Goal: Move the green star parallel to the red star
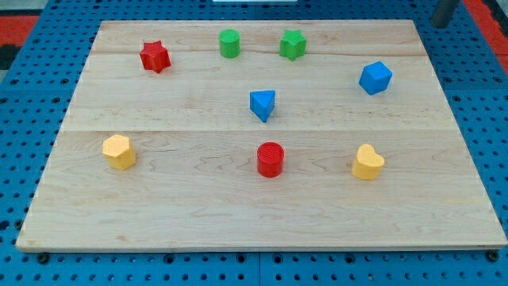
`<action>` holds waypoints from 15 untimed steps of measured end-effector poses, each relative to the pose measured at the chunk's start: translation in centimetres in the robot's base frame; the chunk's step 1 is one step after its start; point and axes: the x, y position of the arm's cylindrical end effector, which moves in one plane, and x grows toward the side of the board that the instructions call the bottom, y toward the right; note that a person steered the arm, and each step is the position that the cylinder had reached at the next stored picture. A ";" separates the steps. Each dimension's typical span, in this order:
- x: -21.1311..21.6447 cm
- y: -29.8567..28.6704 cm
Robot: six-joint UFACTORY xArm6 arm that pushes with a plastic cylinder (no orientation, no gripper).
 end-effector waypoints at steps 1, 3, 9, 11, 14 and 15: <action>-0.2 -0.1; 0.9 -3.0; 0.9 -25.4; 0.9 -24.8; 1.2 -24.1; 4.1 -24.8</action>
